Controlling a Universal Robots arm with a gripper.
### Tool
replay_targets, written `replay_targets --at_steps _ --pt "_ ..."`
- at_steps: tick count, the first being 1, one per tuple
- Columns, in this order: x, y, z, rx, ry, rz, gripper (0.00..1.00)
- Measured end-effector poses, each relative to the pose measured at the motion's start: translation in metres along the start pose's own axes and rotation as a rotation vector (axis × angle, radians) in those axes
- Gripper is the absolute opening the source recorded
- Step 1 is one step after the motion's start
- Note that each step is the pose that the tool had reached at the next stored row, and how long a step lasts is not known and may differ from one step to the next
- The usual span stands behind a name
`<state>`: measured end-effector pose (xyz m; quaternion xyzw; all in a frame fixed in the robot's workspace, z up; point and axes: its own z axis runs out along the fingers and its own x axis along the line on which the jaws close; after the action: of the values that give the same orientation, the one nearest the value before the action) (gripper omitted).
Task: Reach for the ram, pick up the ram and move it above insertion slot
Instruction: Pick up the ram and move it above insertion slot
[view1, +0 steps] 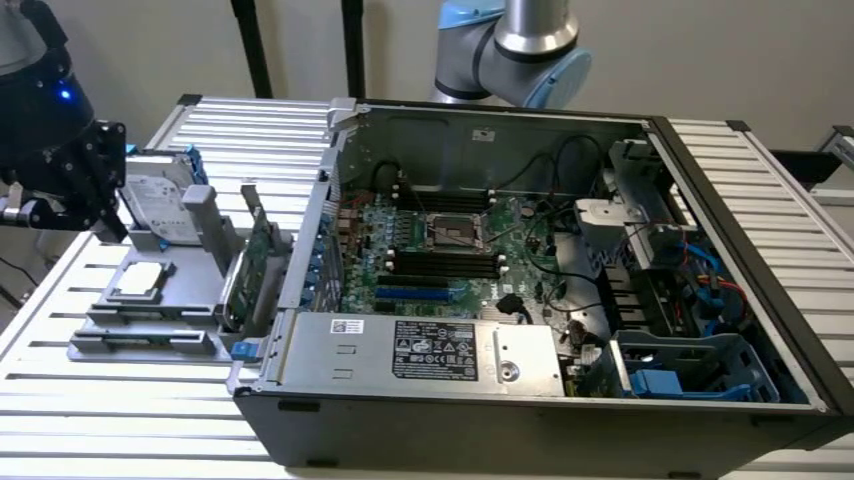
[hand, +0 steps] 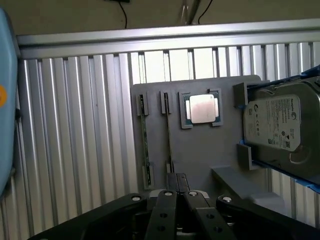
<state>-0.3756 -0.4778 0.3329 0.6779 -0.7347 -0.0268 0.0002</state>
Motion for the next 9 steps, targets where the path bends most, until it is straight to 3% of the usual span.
replay_targets --at_steps 4,7,9 --pt "0.0001 0.0 0.0 0.0 -0.0001 0.0 0.12" --pt "0.0001 0.0 0.0 0.0 0.0 0.0 0.3" --pt "0.0002 0.0 0.0003 0.0 0.0 0.0 0.3"
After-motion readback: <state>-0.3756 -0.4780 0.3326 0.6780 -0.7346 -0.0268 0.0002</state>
